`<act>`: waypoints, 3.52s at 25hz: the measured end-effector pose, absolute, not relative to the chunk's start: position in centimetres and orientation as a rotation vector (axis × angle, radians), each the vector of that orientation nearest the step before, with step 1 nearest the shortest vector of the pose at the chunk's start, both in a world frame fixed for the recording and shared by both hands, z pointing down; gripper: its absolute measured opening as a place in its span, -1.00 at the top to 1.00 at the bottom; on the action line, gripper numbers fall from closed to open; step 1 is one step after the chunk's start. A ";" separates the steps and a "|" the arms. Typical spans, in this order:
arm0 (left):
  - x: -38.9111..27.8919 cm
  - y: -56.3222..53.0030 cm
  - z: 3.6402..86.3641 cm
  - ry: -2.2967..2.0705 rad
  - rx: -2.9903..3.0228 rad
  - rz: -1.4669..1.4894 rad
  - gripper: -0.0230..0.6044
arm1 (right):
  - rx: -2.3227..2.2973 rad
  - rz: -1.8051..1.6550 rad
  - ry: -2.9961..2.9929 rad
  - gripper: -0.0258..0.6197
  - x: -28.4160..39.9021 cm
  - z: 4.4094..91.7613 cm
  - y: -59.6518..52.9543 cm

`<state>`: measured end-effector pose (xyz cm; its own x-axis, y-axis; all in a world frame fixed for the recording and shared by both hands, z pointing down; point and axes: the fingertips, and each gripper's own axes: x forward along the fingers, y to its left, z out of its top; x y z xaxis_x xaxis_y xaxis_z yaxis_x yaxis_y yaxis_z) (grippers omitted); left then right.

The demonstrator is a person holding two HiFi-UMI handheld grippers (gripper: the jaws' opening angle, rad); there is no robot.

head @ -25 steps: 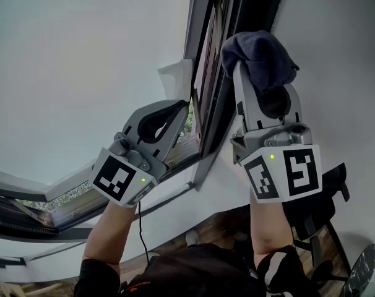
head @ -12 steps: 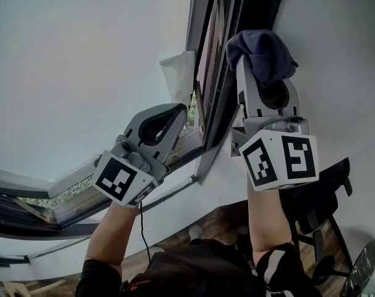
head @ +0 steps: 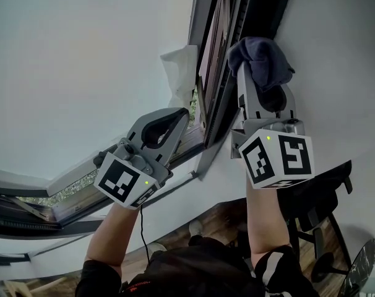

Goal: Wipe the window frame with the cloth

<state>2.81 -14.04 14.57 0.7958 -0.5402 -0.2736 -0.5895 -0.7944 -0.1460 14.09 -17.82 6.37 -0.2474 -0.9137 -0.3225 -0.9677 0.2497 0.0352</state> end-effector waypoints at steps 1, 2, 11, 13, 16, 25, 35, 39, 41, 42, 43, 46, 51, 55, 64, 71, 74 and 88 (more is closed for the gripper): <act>2.9 -14.0 14.8 0.880 -2.766 0.318 0.86 | -1.761 0.327 2.289 0.57 14.1 6.6 -17.9; 2.9 -14.0 15.0 0.879 -2.770 0.315 0.86 | -1.762 0.319 2.290 0.57 14.1 6.9 -17.9; 3.4 -13.8 17.6 0.879 -2.830 0.265 0.86 | -1.789 0.226 2.291 0.57 14.5 10.1 -18.8; 3.5 -13.8 18.3 0.886 -2.851 0.246 0.86 | -1.792 0.209 2.296 0.57 14.6 10.9 -19.0; 3.4 -13.7 18.9 0.886 -2.846 0.242 0.86 | -1.794 0.181 2.305 0.57 14.5 12.0 -19.1; 3.3 -13.6 21.6 0.920 -2.887 0.199 0.86 | -1.798 0.111 2.330 0.57 14.8 15.6 -19.6; 3.6 -13.5 24.3 0.947 -2.944 0.168 0.86 | -1.802 0.036 2.374 0.57 14.7 19.7 -19.9; 3.8 -13.6 25.7 0.950 -2.954 0.163 0.86 | -1.810 0.013 2.392 0.57 14.9 21.7 -20.0; 3.9 -13.6 26.7 0.966 -2.970 0.138 0.86 | -1.816 -0.006 2.402 0.57 15.0 22.8 -20.1; 3.9 -13.7 27.1 0.977 -2.979 0.125 0.86 | -1.819 -0.013 2.406 0.57 15.0 23.3 -20.1; 4.0 -13.7 27.6 0.983 -2.986 0.117 0.86 | -1.821 -0.018 2.409 0.57 15.0 23.8 -20.1; 4.1 -13.7 28.7 0.974 -3.002 0.114 0.86 | -1.819 -0.033 2.416 0.57 14.9 25.2 -20.3; 4.3 -13.6 30.6 1.007 -3.071 0.068 0.86 | -1.813 -0.073 2.422 0.57 15.0 27.7 -20.4; 4.3 -13.8 32.0 1.020 -3.087 0.057 0.86 | -1.821 -0.096 2.433 0.57 15.1 29.4 -20.5; 4.3 -14.5 34.2 1.020 -3.090 0.092 0.86 | -1.847 -0.159 2.458 0.57 15.2 33.3 -20.7; 4.4 -14.8 36.6 1.044 -3.125 0.045 0.86 | -1.868 -0.207 2.481 0.57 15.3 36.4 -20.8; 4.6 -14.8 37.3 1.047 -3.136 0.037 0.86 | -1.876 -0.222 2.485 0.57 15.3 37.5 -20.7; 4.9 -14.7 40.4 1.058 -3.180 0.029 0.86 | -1.898 -0.294 2.491 0.57 15.4 41.9 -20.8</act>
